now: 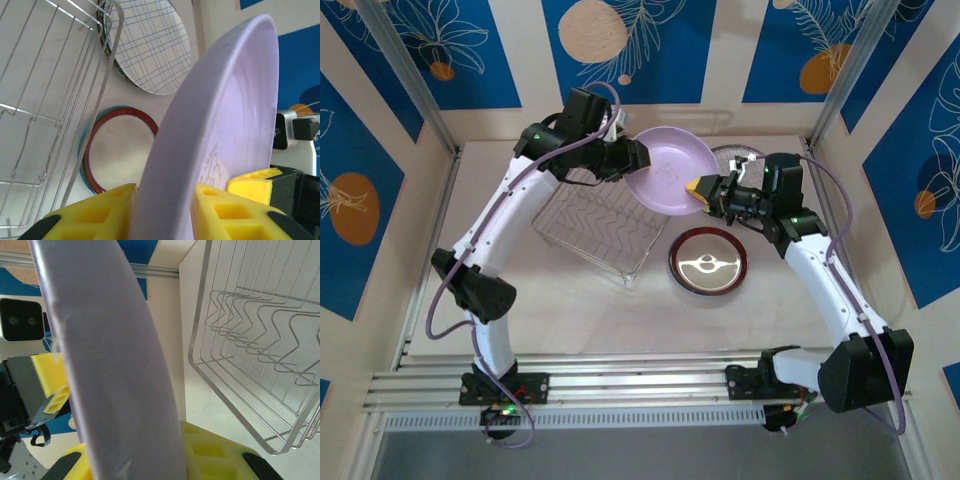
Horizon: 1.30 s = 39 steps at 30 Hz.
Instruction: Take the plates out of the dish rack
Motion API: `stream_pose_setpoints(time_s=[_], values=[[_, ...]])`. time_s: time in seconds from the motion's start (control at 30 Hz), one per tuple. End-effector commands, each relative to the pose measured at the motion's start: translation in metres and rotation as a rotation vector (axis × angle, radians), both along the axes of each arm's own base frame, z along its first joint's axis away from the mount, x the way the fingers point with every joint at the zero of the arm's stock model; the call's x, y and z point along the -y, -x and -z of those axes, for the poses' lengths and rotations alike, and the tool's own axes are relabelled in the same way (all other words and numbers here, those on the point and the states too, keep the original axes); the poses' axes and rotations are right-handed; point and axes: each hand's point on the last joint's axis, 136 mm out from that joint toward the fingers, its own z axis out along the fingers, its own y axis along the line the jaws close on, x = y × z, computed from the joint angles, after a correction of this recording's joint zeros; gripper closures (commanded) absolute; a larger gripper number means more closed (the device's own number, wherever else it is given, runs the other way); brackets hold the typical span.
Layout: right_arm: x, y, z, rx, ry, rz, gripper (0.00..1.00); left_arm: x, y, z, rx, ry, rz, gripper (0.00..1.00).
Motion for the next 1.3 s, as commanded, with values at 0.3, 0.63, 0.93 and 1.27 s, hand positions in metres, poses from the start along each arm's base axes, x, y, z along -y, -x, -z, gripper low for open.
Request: stream_pose_setpoints(time_s=[0.3, 0.63, 0.93, 1.27], values=[[0.030, 0.021, -0.032, 0.087, 0.084, 0.095, 1.00, -0.022, 0.009, -0.035, 0.121, -0.009, -0.008, 0.25], [0.081, 0.054, 0.027, -0.052, 0.191, 0.240, 1.00, -0.049, 0.030, -0.064, 0.341, -0.072, 0.027, 0.00], [0.098, 0.075, 0.095, -0.152, 0.296, 0.286, 1.00, -0.069, 0.083, -0.078, 0.473, -0.070, 0.160, 0.00], [0.108, 0.079, 0.160, -0.274, 0.377, 0.292, 1.00, -0.084, 0.135, -0.070, 0.475, -0.055, 0.272, 0.00]])
